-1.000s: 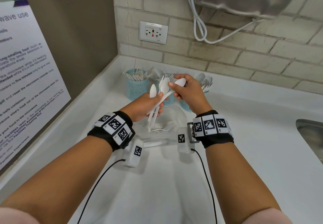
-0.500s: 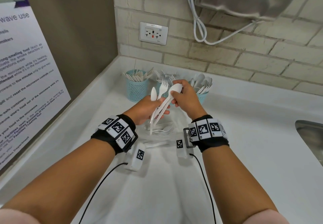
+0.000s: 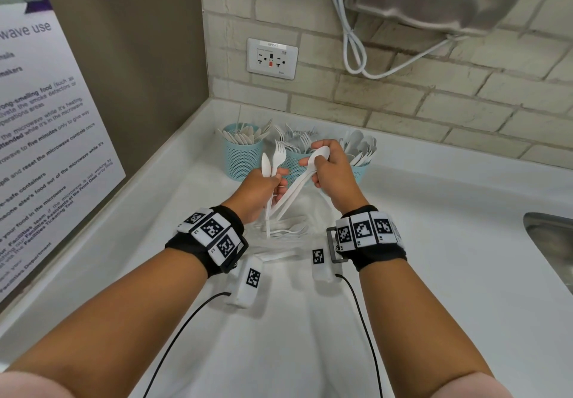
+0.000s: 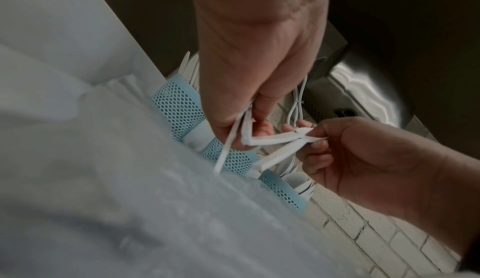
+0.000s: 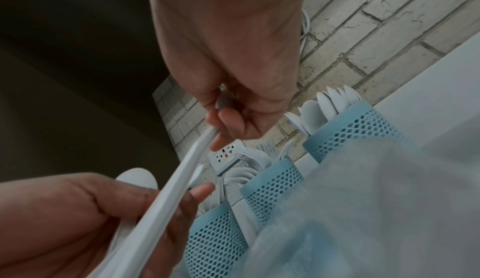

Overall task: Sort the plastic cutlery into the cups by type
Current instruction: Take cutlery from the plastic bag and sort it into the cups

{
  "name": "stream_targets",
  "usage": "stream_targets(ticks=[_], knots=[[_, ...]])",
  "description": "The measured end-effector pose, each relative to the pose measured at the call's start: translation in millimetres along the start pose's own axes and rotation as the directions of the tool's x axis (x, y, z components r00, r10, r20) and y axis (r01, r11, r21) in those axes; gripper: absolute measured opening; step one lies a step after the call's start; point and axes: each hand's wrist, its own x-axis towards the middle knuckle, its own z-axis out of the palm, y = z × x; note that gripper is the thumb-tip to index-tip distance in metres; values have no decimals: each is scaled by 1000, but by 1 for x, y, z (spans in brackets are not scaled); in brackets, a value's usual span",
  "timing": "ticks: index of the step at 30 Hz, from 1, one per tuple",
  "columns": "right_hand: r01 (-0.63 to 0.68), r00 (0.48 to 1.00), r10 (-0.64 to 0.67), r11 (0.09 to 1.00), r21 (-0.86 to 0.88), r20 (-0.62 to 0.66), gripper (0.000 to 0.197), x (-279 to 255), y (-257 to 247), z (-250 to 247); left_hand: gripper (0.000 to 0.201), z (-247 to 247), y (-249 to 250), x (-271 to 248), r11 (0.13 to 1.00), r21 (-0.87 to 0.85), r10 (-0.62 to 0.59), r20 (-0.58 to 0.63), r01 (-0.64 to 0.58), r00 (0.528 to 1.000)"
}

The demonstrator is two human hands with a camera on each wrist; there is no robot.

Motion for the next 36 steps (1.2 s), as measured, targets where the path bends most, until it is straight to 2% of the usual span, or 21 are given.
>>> stream_targets(ticks=[9, 14, 16, 19, 24, 27, 29, 32, 36], knots=[[5, 1000, -5, 1000, -13, -23, 24, 0, 1, -1, 15, 1, 0, -3, 999, -26, -40, 60, 41, 997], [16, 1000, -16, 1000, -12, -10, 4, 3, 1, -1, 20, -1, -2, -2, 997, -73, -29, 86, 35, 996], [32, 999, -31, 999, -19, 14, 12, 3, 1, -1, 28, 0, -3, -2, 997, -77, -13, 72, 19, 997], [85, 996, -83, 996, -40, 43, 20, 1, 0, 1, 23, 2, -4, -3, 997, -71, 20, 90, -13, 996], [153, 981, -135, 980, -125, 141, 28, 1, -2, 4, 22, 5, -6, -2, 993, 114, 1, 89, -11, 996], [160, 975, -133, 976, -147, 178, 28, 0, -1, 6, 17, 6, -1, -5, 999, 50, -30, 171, 22, 985], [167, 972, -136, 973, -160, 190, 29, -2, 0, 5, 21, 6, 2, -5, 997, -11, -69, 222, 73, 973], [195, 962, -145, 957, -215, 231, 30, -4, 1, 6, 40, 5, 4, -6, 994, 88, -90, 258, 69, 962], [216, 944, -143, 950, -227, 298, 29, -5, 5, 10, 23, 9, 7, -9, 959, 281, -75, 338, -24, 938]])
